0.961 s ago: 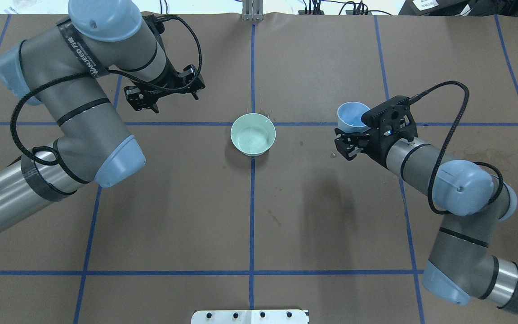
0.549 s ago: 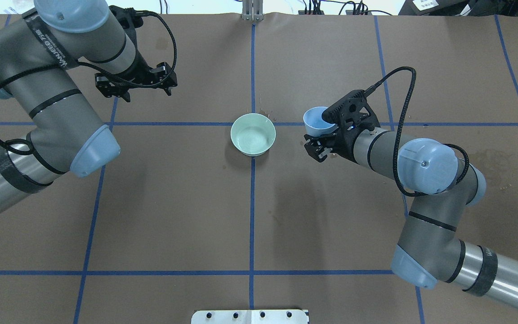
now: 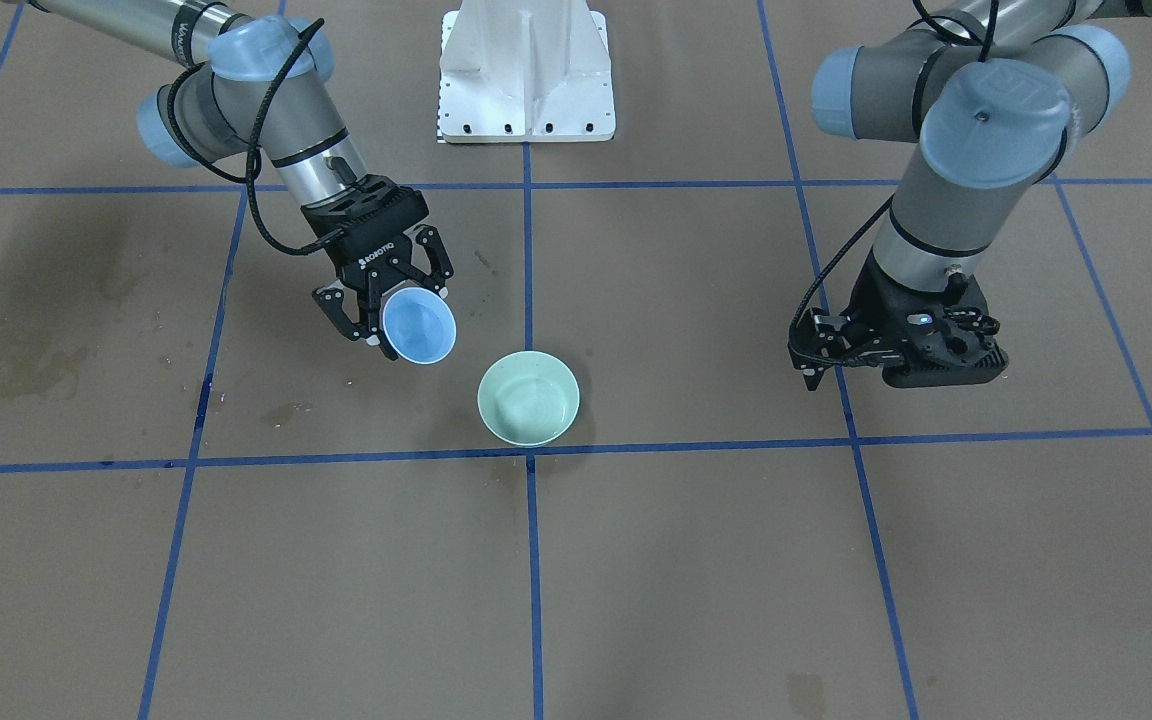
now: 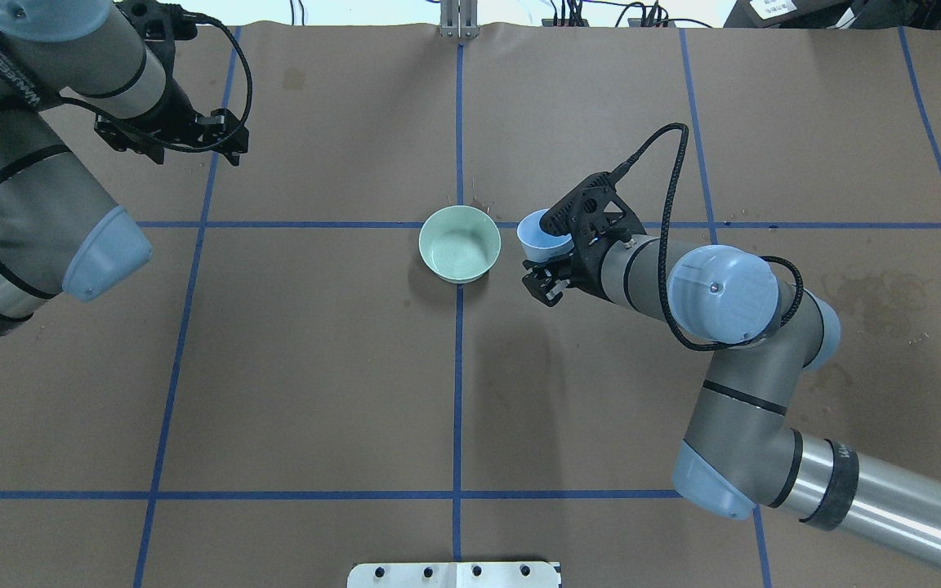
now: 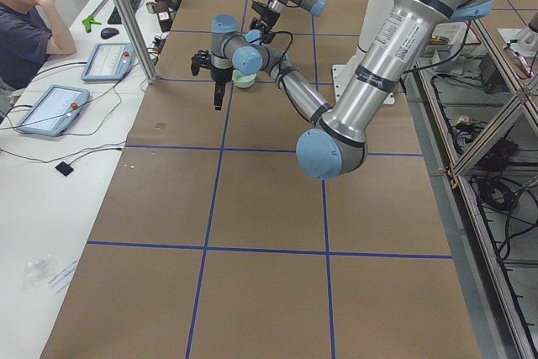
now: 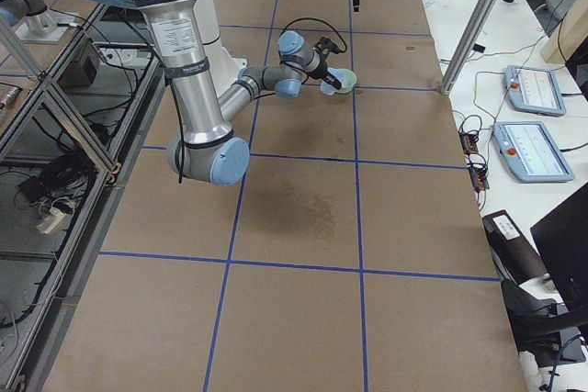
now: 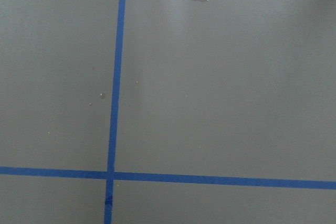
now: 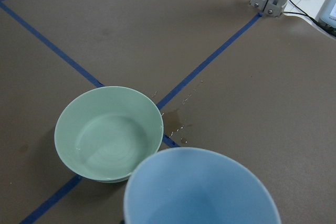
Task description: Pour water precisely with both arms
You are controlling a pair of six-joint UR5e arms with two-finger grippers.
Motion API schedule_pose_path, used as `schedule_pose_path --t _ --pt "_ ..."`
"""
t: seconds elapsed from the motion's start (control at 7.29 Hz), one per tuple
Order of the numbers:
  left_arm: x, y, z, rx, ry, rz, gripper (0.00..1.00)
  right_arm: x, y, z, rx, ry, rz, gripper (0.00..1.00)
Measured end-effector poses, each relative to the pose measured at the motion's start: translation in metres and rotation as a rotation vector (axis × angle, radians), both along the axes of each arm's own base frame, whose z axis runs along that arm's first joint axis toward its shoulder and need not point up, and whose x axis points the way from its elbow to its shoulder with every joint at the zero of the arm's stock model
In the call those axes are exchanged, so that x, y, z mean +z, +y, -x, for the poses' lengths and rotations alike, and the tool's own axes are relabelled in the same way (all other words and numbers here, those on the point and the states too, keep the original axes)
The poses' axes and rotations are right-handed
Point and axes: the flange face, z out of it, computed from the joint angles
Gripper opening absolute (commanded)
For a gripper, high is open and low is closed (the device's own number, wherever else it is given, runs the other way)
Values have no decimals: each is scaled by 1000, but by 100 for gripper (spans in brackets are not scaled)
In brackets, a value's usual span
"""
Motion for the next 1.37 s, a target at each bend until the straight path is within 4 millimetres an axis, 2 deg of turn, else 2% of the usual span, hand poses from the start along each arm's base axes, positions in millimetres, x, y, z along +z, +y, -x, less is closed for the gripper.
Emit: schedule_pose_path --t 0.41,0.69,0.96,1.37 --pt "16 -3 13 8 -16 -5 100 -17 -1 23 -21 6 5 0" --pt "24 -5 21 1 -20 -3 100 -36 -4 37 -54 76 46 0" --pt "27 -5 23 0 -20 -3 100 -41 -4 48 -118 160 92 0" --pt "32 -4 24 -1 -24 2 100 -61 -21 58 -225 260 203 0"
